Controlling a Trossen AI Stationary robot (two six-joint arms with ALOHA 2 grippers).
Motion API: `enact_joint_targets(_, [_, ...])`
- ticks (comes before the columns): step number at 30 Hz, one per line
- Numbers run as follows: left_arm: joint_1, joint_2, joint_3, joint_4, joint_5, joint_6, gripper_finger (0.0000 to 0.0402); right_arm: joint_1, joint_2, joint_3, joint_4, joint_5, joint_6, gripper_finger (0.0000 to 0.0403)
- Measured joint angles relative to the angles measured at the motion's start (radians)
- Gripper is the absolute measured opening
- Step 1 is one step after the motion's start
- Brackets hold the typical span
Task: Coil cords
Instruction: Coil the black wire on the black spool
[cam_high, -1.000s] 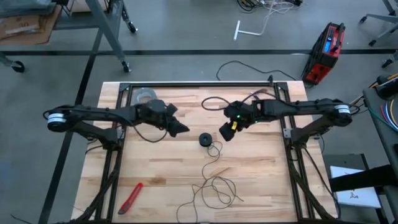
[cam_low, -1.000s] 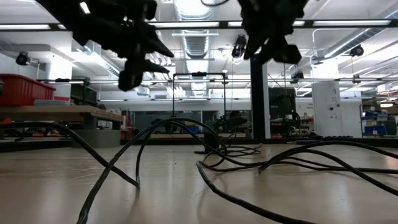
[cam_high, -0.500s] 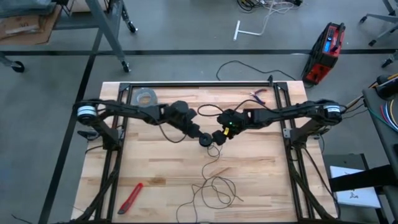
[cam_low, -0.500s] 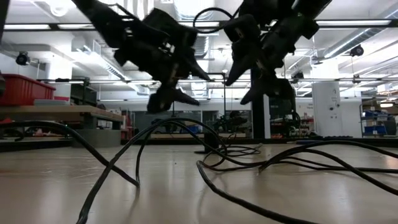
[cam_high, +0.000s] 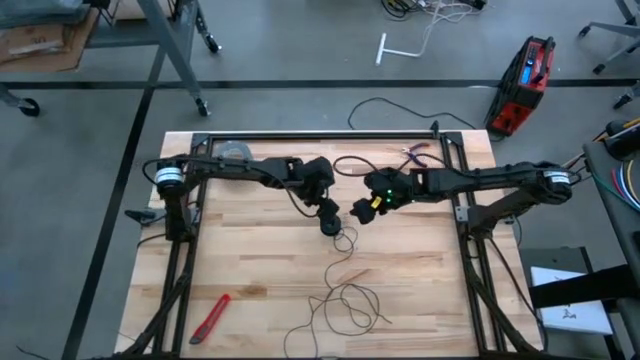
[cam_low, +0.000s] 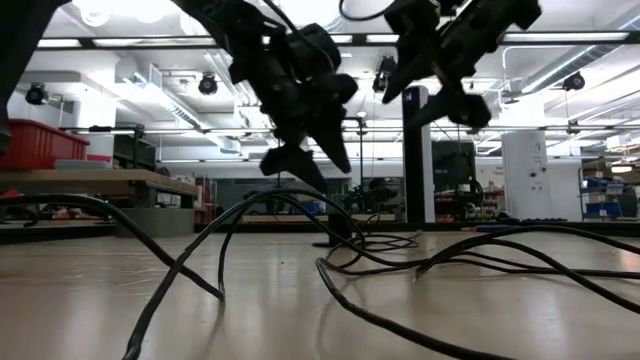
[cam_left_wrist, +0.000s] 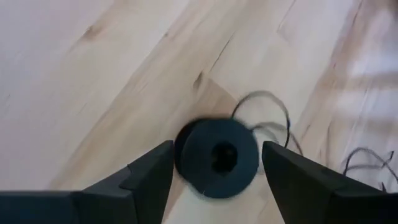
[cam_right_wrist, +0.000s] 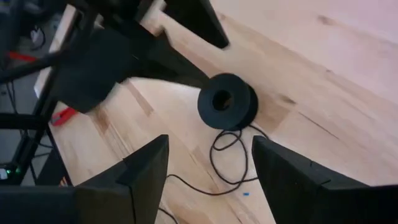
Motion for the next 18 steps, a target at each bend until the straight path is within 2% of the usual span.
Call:
enact_joint_targets(6, [0.000, 0.044, 0.000, -0.063, 0.023, 0.030, 0.0231, 0.011, -0.070, 0.000, -0.055, 0.046, 0.028, 0.0227])
enact_joint_targets(14, [0.000, 0.054, -0.043, -0.017, 0.026, 0.046, 0.0224, 0.012, -0.095, 0.000, -0.089, 0.088, 0.035, 0.0229])
enact_joint_targets(18, [-0.003, 0.053, -0.055, 0.029, 0.072, 0.046, 0.0226, 0.012, -0.095, -0.002, -0.091, 0.088, 0.035, 0.0228])
